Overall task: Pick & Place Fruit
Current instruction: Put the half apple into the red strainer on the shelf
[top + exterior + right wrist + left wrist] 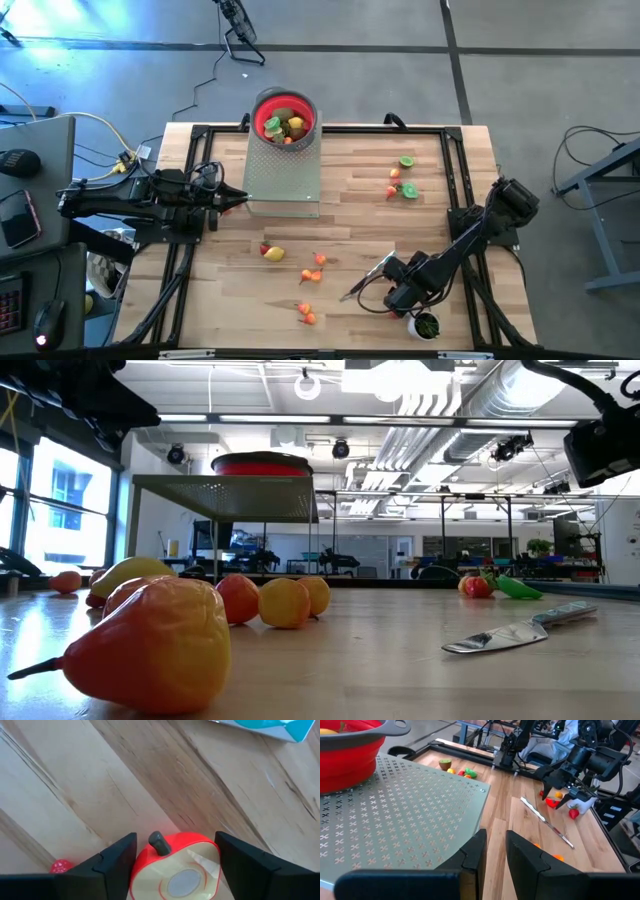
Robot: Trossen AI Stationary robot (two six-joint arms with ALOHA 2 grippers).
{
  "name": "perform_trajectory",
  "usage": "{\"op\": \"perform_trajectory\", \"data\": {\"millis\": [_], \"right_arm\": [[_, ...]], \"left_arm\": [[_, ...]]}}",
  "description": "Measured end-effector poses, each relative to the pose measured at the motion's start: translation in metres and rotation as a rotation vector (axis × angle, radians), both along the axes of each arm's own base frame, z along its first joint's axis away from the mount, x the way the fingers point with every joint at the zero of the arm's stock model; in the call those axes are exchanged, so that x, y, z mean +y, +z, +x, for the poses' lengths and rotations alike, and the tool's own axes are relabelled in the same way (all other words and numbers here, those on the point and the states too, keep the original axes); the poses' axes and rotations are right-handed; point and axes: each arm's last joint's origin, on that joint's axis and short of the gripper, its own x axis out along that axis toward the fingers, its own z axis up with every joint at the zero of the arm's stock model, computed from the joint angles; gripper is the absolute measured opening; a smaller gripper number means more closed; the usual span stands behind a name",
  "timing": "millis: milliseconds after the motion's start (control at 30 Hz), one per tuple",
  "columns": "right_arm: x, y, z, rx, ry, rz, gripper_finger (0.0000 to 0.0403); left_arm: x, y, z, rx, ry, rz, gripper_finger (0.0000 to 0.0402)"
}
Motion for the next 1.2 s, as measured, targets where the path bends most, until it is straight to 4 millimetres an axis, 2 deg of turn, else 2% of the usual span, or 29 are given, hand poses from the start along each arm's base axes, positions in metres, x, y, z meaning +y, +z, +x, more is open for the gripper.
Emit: {"op": "perform_trajectory", "data": {"millis": [267,600,933,1200], "right_arm": [[0.000,0.001,0.002,-0.026,0.014,0.002,0.0247],[-0.011,0.004,0.020,-0.087,0.040,0.029,0.0247],[-0.032,0.023,0.057,-0.194,0.150,0.061,0.0248],[-0.064,0.043,0.095,-0.348,0.279,0.105,0.0247]], "left_arm": [[0.000,0.000,0.000,0.001,-0.001,0.000,0.0067],[0.000,0.000,0.000,0.001,-0.005,-0.001,0.0067],[0.000,-0.002,0.000,0.020,-0.003,-0.001,0.0067],[0.000,-0.002,0.000,0.022,-0.007,0.019,0.0067]]}}
